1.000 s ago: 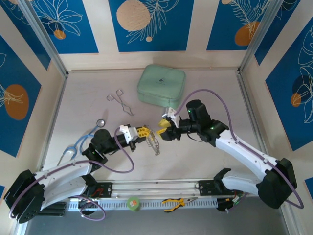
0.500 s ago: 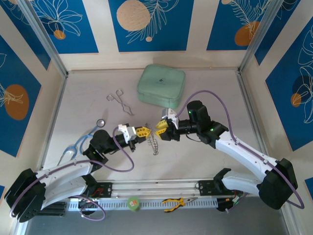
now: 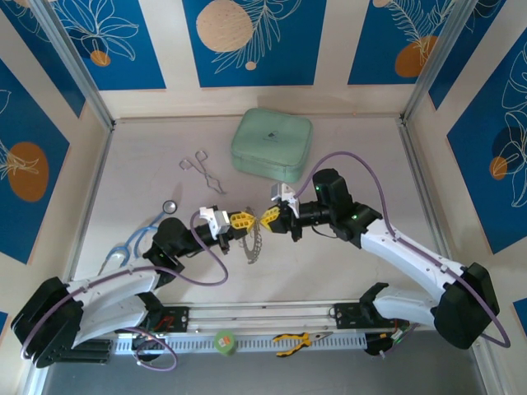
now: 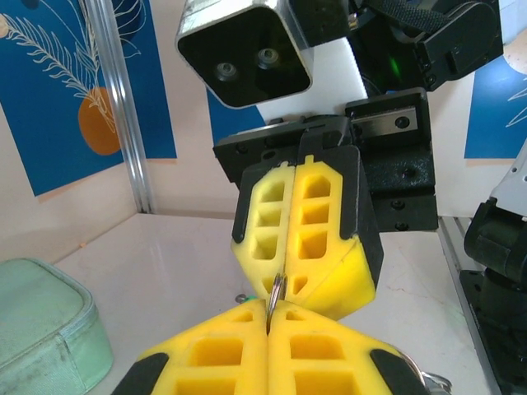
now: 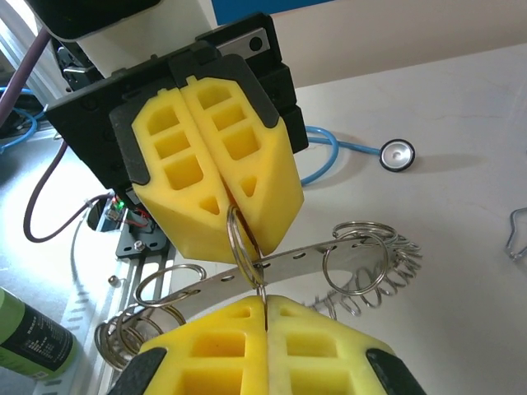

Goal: Put the keys on the keyring

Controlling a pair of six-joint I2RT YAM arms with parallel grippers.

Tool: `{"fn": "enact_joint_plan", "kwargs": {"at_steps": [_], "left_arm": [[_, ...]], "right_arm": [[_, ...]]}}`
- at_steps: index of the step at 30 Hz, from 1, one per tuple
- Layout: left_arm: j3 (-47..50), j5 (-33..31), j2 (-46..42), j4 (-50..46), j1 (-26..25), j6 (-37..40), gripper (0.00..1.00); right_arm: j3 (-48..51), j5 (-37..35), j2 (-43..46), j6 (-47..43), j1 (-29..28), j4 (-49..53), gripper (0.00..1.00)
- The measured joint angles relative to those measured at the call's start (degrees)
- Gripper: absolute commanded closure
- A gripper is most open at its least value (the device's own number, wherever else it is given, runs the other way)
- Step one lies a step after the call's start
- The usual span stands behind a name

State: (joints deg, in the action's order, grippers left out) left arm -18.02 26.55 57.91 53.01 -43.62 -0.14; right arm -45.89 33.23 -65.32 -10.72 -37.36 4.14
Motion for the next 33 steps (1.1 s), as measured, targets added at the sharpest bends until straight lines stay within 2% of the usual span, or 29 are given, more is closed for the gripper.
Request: {"fn": "enact_joint_plan", "kwargs": {"at_steps": [2, 7, 12, 18, 26, 30, 33], "left_arm": [[0.0, 0.0, 0.5, 0.4, 0.0, -0.1, 1.0], [0.0, 0.1, 0.9, 0.8, 0.1, -0.5, 1.0], [0.0, 0.4, 0.9, 1.1, 0.0, -0.5, 1.0], [0.0, 0.4, 1.7, 2.3, 0.0, -1.4, 1.0], [0.0, 0.4, 3.4, 4.9, 0.0, -3.0, 1.0], [0.0, 0.4, 3.4, 5.1, 0.0, -3.1, 1.0], [0.0, 0.4, 3.4, 5.2, 0.0, -3.3, 1.0]], "right_arm": [[-0.6, 0.1, -1.3, 0.2, 0.1, 0.2, 0.95], [-1.8, 0.1, -3.4, 0.2, 0.2, 0.8, 0.72], [-1.6, -0.9, -2.6, 0.5, 1.0, 0.9, 0.6], [1.8, -1.5, 1.6, -1.5, 0.7, 0.0, 0.55], [3.4, -4.4, 1.3, -5.3, -2.4, -0.2, 0.54], [3.4, -6.3, 0.3, -5.3, -3.0, -0.7, 0.55], [3.4, -8.2, -0.4, -5.3, -3.2, -1.5, 0.62]]}}
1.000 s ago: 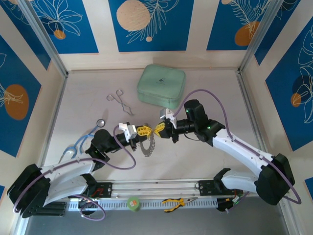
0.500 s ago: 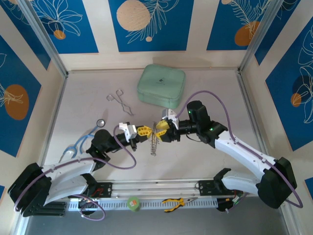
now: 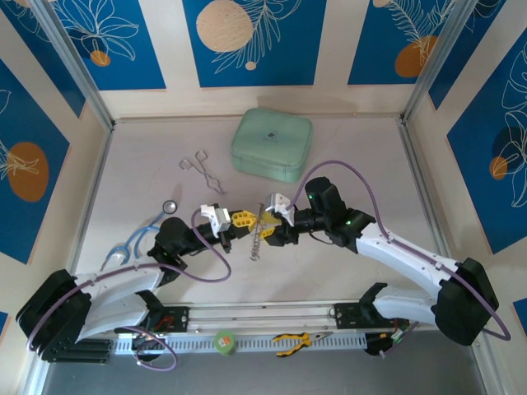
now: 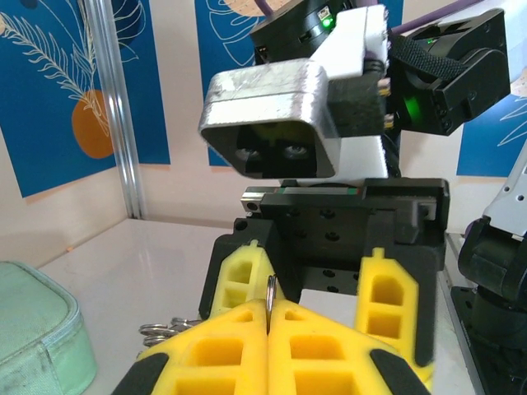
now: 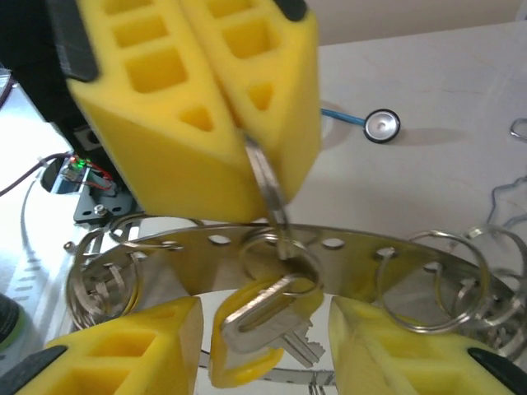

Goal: Put the keys on the keyring

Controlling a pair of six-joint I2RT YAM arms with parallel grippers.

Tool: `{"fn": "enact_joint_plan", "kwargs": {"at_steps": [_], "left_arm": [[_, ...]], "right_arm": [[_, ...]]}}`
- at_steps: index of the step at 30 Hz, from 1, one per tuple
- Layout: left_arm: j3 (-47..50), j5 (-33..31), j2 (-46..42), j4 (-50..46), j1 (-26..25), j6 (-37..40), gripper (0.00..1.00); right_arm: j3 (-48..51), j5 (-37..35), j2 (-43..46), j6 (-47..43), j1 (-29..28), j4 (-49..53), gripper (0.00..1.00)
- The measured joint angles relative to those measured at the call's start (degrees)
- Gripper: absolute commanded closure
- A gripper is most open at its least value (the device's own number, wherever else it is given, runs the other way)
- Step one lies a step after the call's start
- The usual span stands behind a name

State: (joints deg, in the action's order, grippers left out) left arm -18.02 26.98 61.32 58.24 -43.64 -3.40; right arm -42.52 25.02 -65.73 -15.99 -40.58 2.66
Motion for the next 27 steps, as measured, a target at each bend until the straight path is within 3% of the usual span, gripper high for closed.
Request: {"fn": "enact_joint_plan", "kwargs": {"at_steps": [4, 9, 23, 27], "left_arm": [[0.0, 0.0, 0.0, 0.0, 0.0, -0.2, 1.0], [0.0, -0.3, -0.2, -0.7, 0.0, 0.3, 1.0], [-2.1, -2.3, -5.2, -16.7, 0.0, 7.2, 0.99], [-2.2, -3.3, -6.0, -18.8, 0.0, 8.5, 0.54]], "right_arm": [[0.0, -2.0, -0.2, 0.0, -0.1, -1.0, 0.81], [0.0, -3.6, 0.7, -0.4, -0.1, -0.4, 0.93], [-4.9, -7.1, 3.6, -3.5, -0.7, 7.4, 1.0], [-5.1, -9.1, 3.7, -4.6, -1.9, 9.0, 1.0]]}}
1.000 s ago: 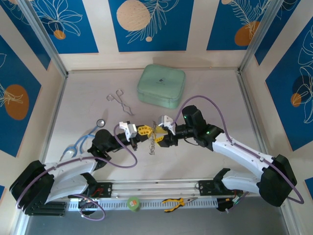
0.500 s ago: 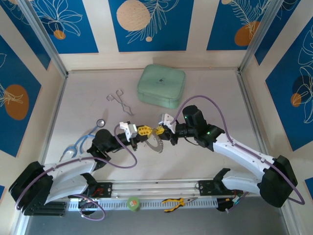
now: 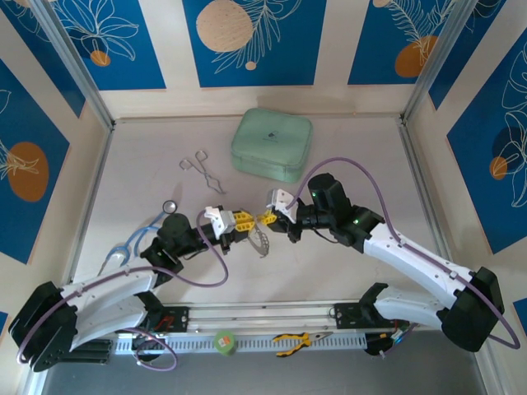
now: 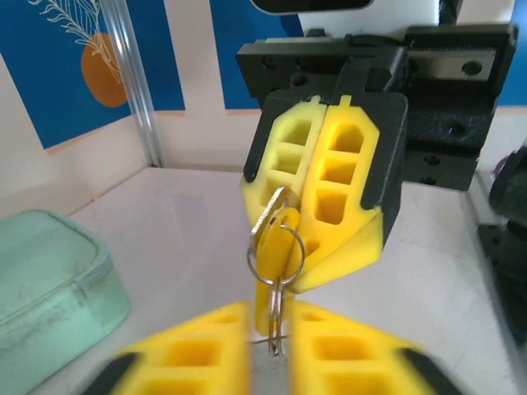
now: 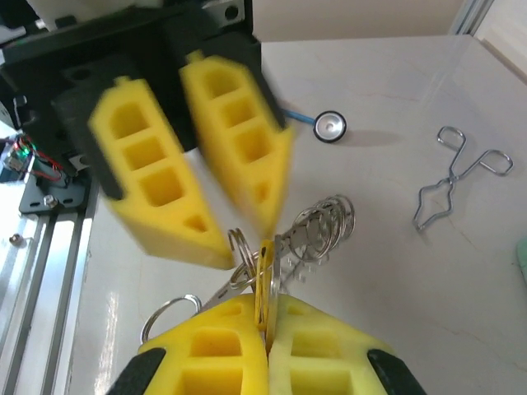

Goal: Put the keys on the keyring

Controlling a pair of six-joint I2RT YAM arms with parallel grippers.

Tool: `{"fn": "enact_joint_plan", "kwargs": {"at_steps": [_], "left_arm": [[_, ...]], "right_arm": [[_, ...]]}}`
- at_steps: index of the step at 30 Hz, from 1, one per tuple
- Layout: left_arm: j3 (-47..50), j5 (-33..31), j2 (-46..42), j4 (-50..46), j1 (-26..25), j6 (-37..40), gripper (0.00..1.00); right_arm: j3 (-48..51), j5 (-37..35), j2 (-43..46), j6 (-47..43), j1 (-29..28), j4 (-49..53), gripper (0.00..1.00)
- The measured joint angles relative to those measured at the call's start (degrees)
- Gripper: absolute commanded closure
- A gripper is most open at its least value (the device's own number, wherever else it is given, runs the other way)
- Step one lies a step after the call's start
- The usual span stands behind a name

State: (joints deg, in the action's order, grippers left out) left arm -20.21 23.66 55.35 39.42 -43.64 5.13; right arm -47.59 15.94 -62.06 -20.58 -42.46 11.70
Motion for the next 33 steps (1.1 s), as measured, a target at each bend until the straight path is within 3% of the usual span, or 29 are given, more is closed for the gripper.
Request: {"fn": "enact_joint_plan", "kwargs": {"at_steps": [5, 9, 18, 21, 27, 33], "left_arm": [[1.5, -3.6, -2.9, 0.4, 0.0, -1.4, 0.24], [4.2, -12.7, -9.5, -1.2, 0.0, -3.8, 0.01], [3.5, -48.1, -31.2, -18.9, 0.0, -9.5, 0.0], [2.4, -56.5, -36.3, -24.0, 0.0, -10.8, 0.0], [-1.0, -64.9, -39.4, -31.5, 0.0, -12.4, 0.0], [-2.4, -66.8, -36.9, -34.5, 0.0, -12.3, 0.0]], "right_arm": [[-0.4, -3.7, -0.3, -0.7, -1.4, 2.1, 1.0], [-2.4, -6.7, -2.3, -1.3, -2.9, 3.2, 1.0], [-10.2, -7.9, -15.0, -0.7, -10.7, -0.6, 1.0], [-12.8, -6.7, -21.1, 2.3, -12.8, -6.2, 1.0], [-14.9, -7.1, -31.7, 8.2, -14.2, -14.8, 1.0], [-14.1, -15.5, -33.1, 3.3, -14.1, -8.5, 1.0]]}}
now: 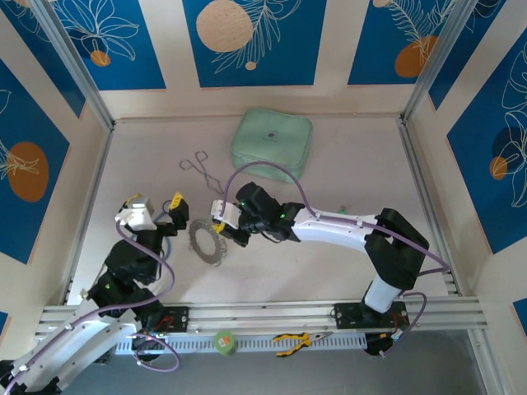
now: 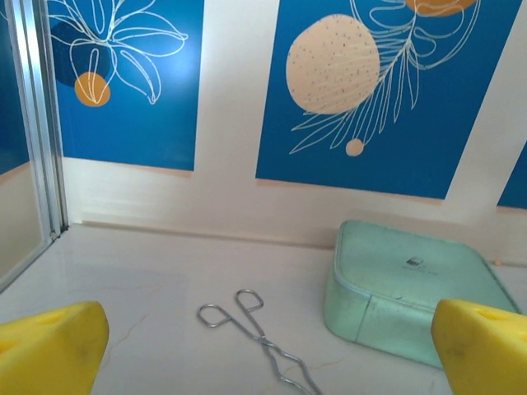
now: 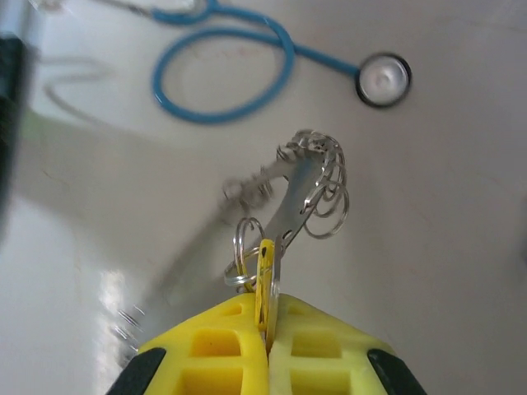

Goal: Put the keys on the keyring

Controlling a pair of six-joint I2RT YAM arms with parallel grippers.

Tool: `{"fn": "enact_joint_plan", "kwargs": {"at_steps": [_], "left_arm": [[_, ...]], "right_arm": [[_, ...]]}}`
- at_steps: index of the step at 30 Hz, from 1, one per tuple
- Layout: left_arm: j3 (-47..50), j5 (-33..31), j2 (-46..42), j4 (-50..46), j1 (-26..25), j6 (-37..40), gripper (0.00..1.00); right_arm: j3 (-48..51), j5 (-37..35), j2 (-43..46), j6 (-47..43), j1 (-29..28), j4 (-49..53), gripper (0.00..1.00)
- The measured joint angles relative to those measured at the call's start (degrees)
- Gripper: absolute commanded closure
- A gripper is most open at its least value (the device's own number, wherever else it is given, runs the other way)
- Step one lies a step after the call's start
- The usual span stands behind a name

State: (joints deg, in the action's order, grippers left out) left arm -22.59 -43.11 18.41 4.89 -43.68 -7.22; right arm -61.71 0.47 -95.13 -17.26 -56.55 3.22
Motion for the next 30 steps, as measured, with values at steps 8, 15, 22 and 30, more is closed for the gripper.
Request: {"fn": "enact_joint_plan", "kwargs": {"at_steps": [8, 15, 22, 30], "left_arm": [[0.0, 0.6, 7.1, 2.0, 0.0, 0.0, 0.0], [0.0, 2.4, 10.8, 2.7, 0.0, 0.2, 0.0], [-0.2, 6.6, 15.5, 2.7, 0.0, 0.9, 0.0], [-2.7, 13.3, 26.1, 3.1, 0.0, -0.6, 0.0]], "right_arm": [[2.8, -12.2, 2.5, -10.6, 0.0, 19.0, 0.99], [6.4, -20.1, 4.1, -16.9, 0.0, 29.5, 0.75], [7.8, -17.6, 10.1, -16.9, 2.8, 34.0, 0.57], [14.0, -3.0, 29.6, -2.9, 13.5, 20.0, 0.5]]}}
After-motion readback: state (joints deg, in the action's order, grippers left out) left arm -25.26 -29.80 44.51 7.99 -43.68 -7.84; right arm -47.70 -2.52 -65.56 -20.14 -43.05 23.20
